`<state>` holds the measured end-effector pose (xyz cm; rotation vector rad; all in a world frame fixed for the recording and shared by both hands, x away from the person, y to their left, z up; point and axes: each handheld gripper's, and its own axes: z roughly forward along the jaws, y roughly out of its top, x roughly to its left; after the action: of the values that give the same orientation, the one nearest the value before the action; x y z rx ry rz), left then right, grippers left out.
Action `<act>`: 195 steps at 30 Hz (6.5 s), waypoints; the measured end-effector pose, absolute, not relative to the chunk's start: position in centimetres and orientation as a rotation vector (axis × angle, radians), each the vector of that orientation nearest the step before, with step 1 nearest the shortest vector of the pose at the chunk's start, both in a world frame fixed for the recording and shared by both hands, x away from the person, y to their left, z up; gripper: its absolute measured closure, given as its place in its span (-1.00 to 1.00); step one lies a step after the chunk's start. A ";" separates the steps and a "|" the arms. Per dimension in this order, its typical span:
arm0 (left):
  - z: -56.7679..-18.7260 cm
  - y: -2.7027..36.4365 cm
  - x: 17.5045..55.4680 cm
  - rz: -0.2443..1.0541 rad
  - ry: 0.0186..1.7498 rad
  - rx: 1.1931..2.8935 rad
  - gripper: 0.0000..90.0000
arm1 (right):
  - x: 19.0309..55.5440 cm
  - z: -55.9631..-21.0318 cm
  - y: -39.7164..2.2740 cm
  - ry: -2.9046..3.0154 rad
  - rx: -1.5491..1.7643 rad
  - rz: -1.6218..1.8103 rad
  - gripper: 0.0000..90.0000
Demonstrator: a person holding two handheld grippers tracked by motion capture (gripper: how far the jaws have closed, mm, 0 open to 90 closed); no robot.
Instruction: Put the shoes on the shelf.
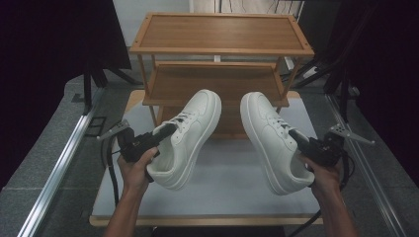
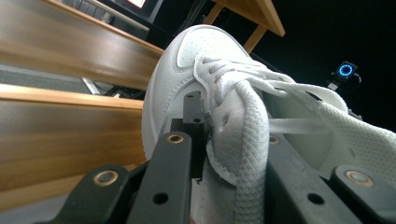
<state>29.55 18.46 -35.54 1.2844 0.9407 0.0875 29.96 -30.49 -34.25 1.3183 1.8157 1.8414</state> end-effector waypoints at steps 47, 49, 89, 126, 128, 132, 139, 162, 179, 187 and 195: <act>-32.7 17.9 33.3 0.127 0.988 1.235 0.81 | 34.3 -31.3 -27.1 1.726 1.424 1.809 0.86; -32.6 17.7 33.5 0.125 0.991 1.236 0.81 | 34.5 -31.1 -27.1 1.719 1.434 1.806 0.86; -30.6 14.5 40.8 0.245 1.160 1.188 0.80 | 41.7 -28.1 -23.7 1.629 1.532 1.695 0.85; -31.2 12.4 44.8 0.272 1.274 1.130 0.75 | 45.3 -29.1 -21.2 1.525 1.651 1.647 0.77; -31.1 12.4 44.9 0.272 1.279 1.126 0.75 | 45.4 -29.0 -21.0 1.530 1.647 1.640 0.73; -30.9 12.1 45.1 0.280 1.278 1.120 0.73 | 45.7 -28.9 -20.5 1.549 1.645 1.614 0.69; -31.0 10.5 45.5 0.271 1.270 1.169 0.51 | 45.9 -28.9 -19.6 1.530 1.667 1.636 0.47; -30.7 14.2 41.9 0.219 1.154 1.182 0.09 | 42.7 -29.0 -22.3 1.602 1.507 1.787 0.01; -33.1 12.6 41.6 0.413 1.259 1.461 0.69 | 43.7 -31.9 -21.4 1.863 1.426 1.355 0.83; -33.2 12.3 42.3 0.391 1.266 1.465 0.84 | 44.4 -31.9 -20.6 1.861 1.393 1.322 0.99; -33.3 11.6 43.1 0.370 1.271 1.480 0.92 | 44.7 -31.9 -20.0 1.861 1.390 1.312 0.99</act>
<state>43.13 11.62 -33.34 1.4800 1.2706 0.3698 44.74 -20.02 -31.94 1.3896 1.8613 1.3122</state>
